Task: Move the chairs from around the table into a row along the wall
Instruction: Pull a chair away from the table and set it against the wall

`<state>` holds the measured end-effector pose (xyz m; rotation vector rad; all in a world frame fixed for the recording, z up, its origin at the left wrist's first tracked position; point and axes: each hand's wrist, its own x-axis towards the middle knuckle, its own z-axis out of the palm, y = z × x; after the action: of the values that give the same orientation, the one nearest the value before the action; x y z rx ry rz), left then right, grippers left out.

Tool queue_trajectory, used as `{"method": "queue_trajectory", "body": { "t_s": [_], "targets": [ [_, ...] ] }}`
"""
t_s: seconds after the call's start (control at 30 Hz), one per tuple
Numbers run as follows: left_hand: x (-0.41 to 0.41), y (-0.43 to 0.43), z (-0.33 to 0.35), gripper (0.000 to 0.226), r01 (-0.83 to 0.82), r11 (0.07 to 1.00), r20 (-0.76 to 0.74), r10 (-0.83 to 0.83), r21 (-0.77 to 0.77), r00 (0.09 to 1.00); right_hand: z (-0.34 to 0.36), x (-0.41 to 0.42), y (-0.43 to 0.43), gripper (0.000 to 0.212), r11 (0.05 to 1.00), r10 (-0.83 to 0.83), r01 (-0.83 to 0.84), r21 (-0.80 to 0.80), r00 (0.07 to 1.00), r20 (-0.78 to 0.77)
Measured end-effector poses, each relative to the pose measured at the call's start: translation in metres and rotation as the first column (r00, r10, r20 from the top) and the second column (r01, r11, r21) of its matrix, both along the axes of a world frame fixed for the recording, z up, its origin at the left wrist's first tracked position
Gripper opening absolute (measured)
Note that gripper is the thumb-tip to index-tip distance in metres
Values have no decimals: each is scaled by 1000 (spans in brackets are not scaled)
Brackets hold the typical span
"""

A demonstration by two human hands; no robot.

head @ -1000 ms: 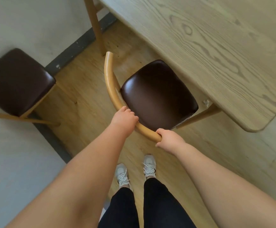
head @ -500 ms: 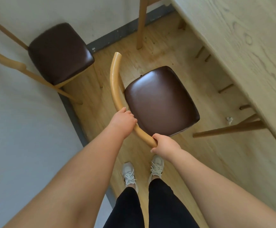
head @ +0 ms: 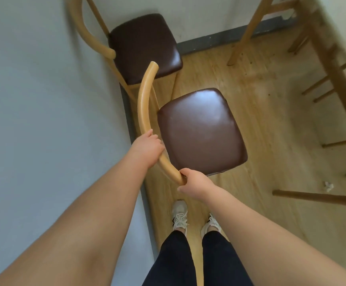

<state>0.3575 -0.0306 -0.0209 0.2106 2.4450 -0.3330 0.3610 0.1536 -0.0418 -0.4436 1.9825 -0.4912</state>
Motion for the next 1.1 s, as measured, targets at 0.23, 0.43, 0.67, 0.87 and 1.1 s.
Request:
{"method": "queue_trajectory", "body": {
  "t_s": [0.23, 0.43, 0.67, 0.87, 1.1],
  "targets": [
    [47, -61, 3, 36, -85, 993, 33, 88, -76, 996, -4, 39, -68, 32, 996, 75, -73, -52, 996, 48],
    [84, -91, 2, 36, -168, 980, 29, 172, -105, 985, -5, 64, -102, 25, 983, 172, -168, -77, 984, 44],
    [118, -105, 1, 39, -242, 960, -9, 244, -141, 970, -3, 83, -120, 35, 956, 289, -286, -60, 956, 52],
    [122, -99, 4, 47, -324, 938, -11, 325, -124, 946, 5, 80, -117, 47, 956, 293, -292, -32, 955, 43],
    [110, -89, 22, 42, -401, 911, -44, 399, -97, 916, 15, 55, -98, 52, 983, 185, -184, 16, 983, -8]
  ]
}}
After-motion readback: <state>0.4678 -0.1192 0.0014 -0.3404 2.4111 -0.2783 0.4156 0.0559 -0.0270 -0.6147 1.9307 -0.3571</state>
